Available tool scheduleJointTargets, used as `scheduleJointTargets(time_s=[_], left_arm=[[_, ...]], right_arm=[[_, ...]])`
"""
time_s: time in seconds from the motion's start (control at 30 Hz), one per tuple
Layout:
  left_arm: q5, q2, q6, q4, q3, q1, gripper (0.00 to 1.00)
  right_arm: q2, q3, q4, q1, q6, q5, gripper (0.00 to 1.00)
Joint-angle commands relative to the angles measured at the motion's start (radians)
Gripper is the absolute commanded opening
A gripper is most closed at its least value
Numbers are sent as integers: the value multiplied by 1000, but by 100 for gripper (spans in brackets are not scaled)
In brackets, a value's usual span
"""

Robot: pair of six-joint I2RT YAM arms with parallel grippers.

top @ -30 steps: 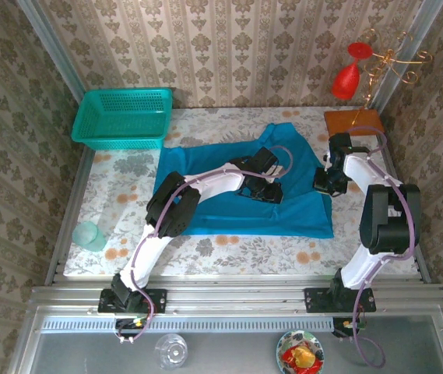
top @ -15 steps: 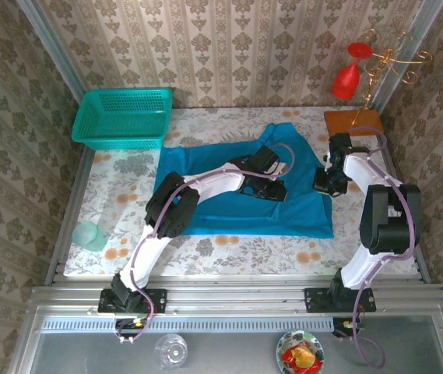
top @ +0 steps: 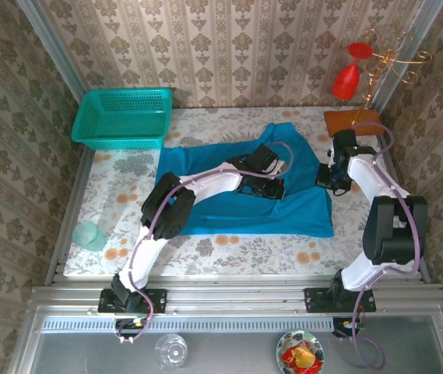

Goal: Fold the inside-out t-shirt

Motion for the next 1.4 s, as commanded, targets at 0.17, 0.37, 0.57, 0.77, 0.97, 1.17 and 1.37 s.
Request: scheduleJointTargets(time_s=[0.17, 0.37, 0.57, 0.77, 0.97, 1.17, 1.37], left_arm=[[-60, -70, 18, 45, -17, 3, 0], [-93, -75, 25, 57, -24, 5, 0], [-108, -76, 22, 66, -34, 11, 0], [-119, -77, 18, 72, -50, 19, 0], [-151, -84, 8, 85, -74, 31, 0], [-161, -64, -19, 84, -72, 46, 0], [-171, -62, -22, 71, -71, 54, 14]], right_arm=[[-7, 31, 10, -6, -5, 15, 0], [35, 75, 26, -6, -12, -3, 0], [102, 137, 26, -6, -26, -49, 0], [173, 194, 18, -6, -30, -89, 0], [222, 242, 4, -6, -29, -86, 0], [202, 257, -34, -6, -3, -38, 19], [63, 107, -37, -19, 60, -7, 37]])
